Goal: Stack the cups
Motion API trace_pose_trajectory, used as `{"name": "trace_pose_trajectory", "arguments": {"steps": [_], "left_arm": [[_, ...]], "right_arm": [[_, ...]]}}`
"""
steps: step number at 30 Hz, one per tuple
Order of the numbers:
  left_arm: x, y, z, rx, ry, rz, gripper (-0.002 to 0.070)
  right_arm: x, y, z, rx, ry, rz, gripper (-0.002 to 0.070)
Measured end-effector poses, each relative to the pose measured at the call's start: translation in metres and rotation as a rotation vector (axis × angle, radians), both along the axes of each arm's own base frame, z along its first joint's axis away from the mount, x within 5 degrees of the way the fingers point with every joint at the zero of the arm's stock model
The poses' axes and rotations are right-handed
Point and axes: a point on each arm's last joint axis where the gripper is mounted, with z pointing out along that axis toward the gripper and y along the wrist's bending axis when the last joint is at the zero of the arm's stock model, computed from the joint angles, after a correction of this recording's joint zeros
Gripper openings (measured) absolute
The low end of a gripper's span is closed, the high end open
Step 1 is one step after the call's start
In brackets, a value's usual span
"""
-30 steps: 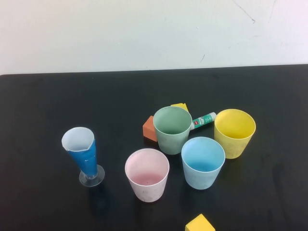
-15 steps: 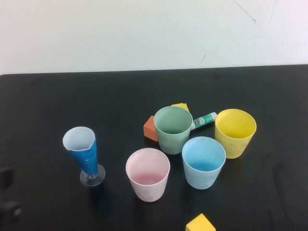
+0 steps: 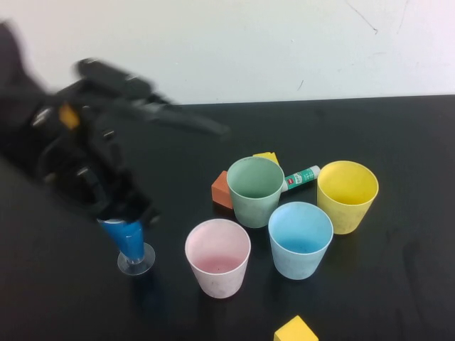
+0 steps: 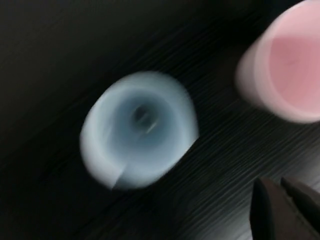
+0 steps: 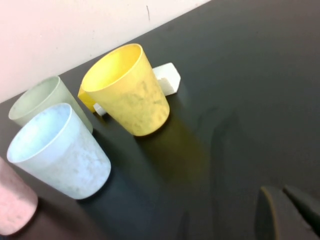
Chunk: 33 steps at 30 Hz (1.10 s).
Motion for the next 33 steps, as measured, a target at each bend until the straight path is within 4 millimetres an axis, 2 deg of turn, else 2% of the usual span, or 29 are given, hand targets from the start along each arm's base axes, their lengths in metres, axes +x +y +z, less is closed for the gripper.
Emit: {"name": "trace_pose_trajectory", "arguments": {"steps": [3,6,9,11,13,17,24,26,28,29,31,33], "left_arm": [[0.013,-0.018,0.002,-0.028,0.017,-0.072,0.0041],[0.025,-0.033,-0.007,-0.028,0.053,-0.117,0.0176],[0.037,-0.046,-0.024,-0.01,0.105,-0.135,0.0339],[0.044,-0.051,-0.036,-0.007,0.144,-0.134,0.0417],[0.051,-0.055,-0.049,0.006,0.179,-0.128,0.045],[0.064,-0.062,-0.071,0.021,0.215,-0.115,0.047],[0.081,-0.072,-0.102,0.032,0.254,-0.081,0.0456],[0.084,-0.073,-0.109,0.039,0.265,-0.077,0.0372],[0.085,-0.074,-0.114,0.045,0.271,-0.081,0.019],[0.086,-0.074,-0.115,0.047,0.273,-0.083,0.0139],[0.085,-0.074,-0.115,0.049,0.276,-0.085,0.0057],[0.082,-0.072,-0.112,0.056,0.291,-0.089,0.0027]], "right_arm": [[0.0,0.0,0.0,-0.004,-0.001,0.001,-0.0003],[0.0,0.0,0.0,-0.01,-0.003,0.003,-0.0003],[0.0,0.0,0.0,-0.01,-0.002,0.004,-0.0003],[0.0,0.0,0.0,-0.017,-0.004,0.006,-0.0003],[0.0,0.0,0.0,-0.021,-0.005,0.007,-0.0003],[0.0,0.0,0.0,-0.025,-0.006,0.01,-0.0003],[0.0,0.0,0.0,-0.027,-0.006,0.01,-0.0003],[0.0,0.0,0.0,-0.029,-0.006,0.011,-0.0003],[0.0,0.0,0.0,-0.029,-0.006,0.011,-0.0003],[0.0,0.0,0.0,-0.029,-0.006,0.011,-0.0003],[0.0,0.0,0.0,-0.029,-0.006,0.011,-0.0003],[0.0,0.0,0.0,-0.029,-0.006,0.011,-0.0003]]}}
